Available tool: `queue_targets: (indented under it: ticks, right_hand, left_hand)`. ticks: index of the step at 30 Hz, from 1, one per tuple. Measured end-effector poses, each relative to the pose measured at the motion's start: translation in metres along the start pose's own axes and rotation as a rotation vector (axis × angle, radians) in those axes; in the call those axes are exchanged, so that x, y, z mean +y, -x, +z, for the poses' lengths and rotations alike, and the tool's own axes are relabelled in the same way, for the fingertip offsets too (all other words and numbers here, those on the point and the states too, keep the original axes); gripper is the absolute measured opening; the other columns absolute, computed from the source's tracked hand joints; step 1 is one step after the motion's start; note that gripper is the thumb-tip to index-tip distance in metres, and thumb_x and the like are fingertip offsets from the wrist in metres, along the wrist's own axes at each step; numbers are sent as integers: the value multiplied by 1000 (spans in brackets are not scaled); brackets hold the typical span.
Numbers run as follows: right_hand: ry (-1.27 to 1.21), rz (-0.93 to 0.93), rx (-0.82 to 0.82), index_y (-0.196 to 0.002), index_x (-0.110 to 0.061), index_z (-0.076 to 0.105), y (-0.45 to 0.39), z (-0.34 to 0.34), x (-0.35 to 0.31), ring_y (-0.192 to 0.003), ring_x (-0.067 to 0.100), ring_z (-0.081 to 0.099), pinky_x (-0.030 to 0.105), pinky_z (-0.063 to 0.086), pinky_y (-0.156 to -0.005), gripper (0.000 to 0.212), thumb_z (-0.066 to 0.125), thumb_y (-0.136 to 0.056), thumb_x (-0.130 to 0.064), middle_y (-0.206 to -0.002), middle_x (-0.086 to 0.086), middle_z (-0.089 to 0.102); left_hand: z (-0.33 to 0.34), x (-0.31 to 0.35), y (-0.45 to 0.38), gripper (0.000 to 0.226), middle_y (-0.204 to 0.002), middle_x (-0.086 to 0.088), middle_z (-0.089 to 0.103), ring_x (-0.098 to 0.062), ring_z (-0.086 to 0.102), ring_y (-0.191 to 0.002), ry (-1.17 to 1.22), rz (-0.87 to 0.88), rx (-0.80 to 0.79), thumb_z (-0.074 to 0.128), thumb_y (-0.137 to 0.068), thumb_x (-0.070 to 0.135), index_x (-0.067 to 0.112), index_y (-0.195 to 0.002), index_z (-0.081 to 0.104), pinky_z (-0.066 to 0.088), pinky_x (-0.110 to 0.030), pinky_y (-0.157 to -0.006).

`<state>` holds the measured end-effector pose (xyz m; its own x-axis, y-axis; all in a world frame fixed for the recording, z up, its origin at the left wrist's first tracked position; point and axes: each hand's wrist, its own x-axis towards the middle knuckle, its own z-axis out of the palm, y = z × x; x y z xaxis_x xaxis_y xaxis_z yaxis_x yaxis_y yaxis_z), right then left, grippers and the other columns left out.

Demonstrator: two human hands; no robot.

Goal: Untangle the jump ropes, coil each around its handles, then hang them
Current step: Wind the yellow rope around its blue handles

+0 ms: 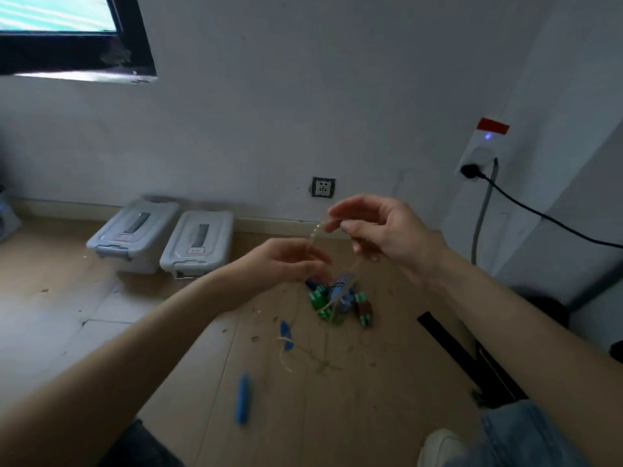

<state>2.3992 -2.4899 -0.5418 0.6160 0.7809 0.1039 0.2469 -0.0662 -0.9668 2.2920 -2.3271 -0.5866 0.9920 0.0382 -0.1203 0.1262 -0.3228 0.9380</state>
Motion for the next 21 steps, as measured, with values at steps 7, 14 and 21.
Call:
queue_targets:
  ticks: [7, 14, 21]
  right_hand:
    - [993, -164, 112, -100, -23, 70, 1, -15, 23, -58, -5, 51, 3, 33, -52, 19, 54, -92, -15, -86, -8, 70]
    - [782, -260, 256, -94, -15, 56, 4, -4, 17, -54, 2, 61, 15, 50, -50, 6, 50, -94, -15, -81, 2, 68]
    - [52, -142, -16, -89, -18, 58, 8, 17, 8, -41, 8, 47, 17, 41, -41, 7, 55, -90, -12, -67, 0, 66]
  left_hand:
    - [-21, -21, -12, 12, -66, 12, 62, 6, 59, -58, -503, 7, 124, 53, -90, 23, 31, -84, 60, 44, -7, -58]
    - [-19, -30, -13, 27, -104, 5, 62, -4, 53, -78, -959, -91, 276, 55, -88, 27, 24, -115, 56, 41, -17, -72]
    - [16, -16, -5, 29, -109, 12, 65, -1, 61, -102, 54, 56, -125, 55, -89, 22, 30, -116, 55, 49, -11, -80]
